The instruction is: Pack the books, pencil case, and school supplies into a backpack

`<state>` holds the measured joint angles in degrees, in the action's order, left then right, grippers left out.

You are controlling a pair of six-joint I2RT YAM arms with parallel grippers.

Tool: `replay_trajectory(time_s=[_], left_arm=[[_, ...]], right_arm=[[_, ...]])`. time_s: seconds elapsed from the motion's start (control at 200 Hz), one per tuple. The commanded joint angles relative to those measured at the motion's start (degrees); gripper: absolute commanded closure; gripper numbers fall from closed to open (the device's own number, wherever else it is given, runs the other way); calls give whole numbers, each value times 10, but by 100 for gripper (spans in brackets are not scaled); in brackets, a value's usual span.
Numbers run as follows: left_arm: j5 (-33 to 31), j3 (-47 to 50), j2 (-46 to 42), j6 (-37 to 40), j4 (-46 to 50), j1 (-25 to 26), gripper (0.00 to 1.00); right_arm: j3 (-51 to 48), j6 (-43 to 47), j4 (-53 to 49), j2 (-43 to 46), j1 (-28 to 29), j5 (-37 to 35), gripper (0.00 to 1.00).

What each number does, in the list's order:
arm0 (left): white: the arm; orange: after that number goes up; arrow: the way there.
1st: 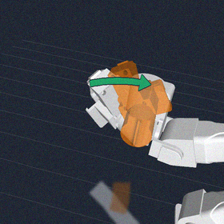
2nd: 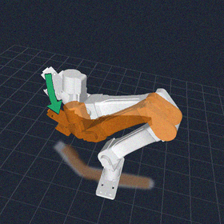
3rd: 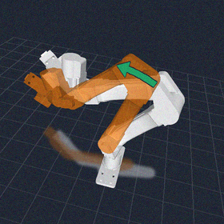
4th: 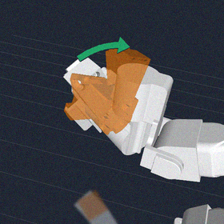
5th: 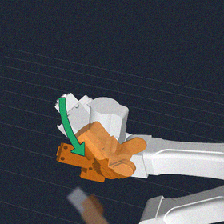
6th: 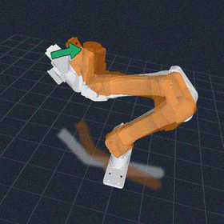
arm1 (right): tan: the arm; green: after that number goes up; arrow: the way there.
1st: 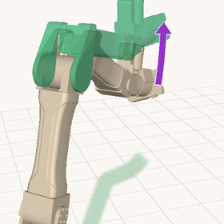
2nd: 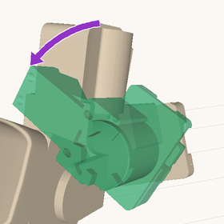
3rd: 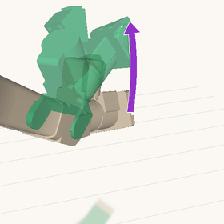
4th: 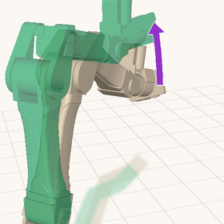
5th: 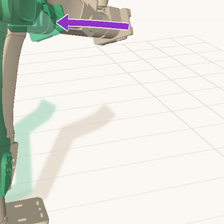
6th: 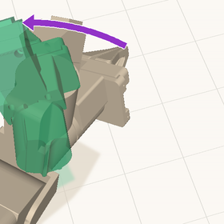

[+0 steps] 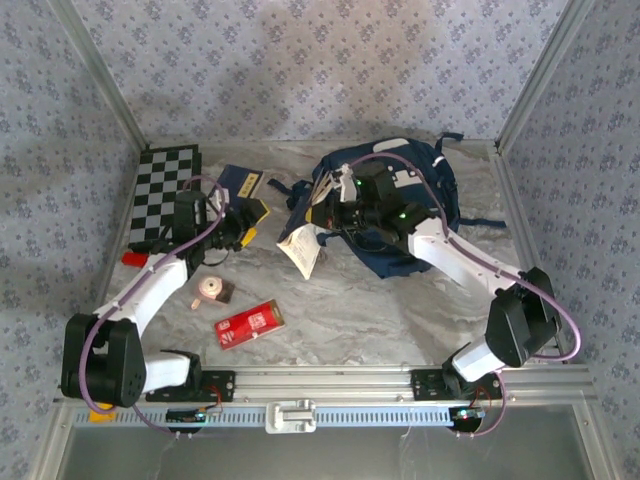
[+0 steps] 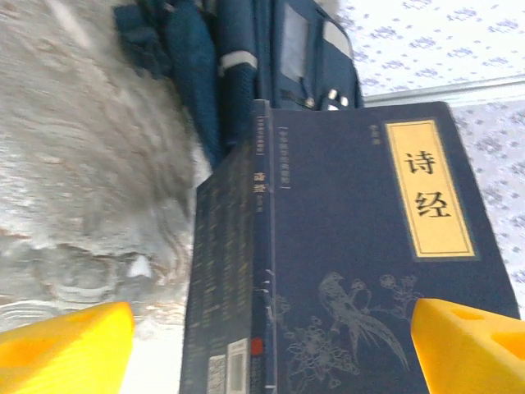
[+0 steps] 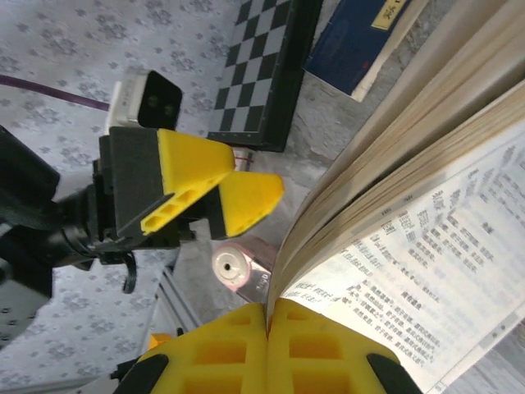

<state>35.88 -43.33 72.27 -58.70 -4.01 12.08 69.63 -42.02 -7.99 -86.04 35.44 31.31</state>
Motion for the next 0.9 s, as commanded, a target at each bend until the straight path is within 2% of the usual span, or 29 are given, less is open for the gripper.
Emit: replay_trajectory(time_s=[0.0,0.19,0.44,0.575,0.72,0.899], left_arm=[[40,-5,18,-49,-76,27,11],[46,2,56,-110,-141,53,6],[29,33,54,-208,-277,67,5],[19,37,40,-224,-301,68,13],[15,29,22,-208,-264,68,20],[2,32,2,-194,-238,71,37]], right_arm=[[-1,-20,54,25,-3,45,100],[-8,-50,120,31,-14,82,100],[-83,-102,207,20,-21,95,100],[-121,-117,238,14,-27,102,100],[-151,-113,236,18,-43,105,100],[-157,-90,206,22,-49,107,100]])
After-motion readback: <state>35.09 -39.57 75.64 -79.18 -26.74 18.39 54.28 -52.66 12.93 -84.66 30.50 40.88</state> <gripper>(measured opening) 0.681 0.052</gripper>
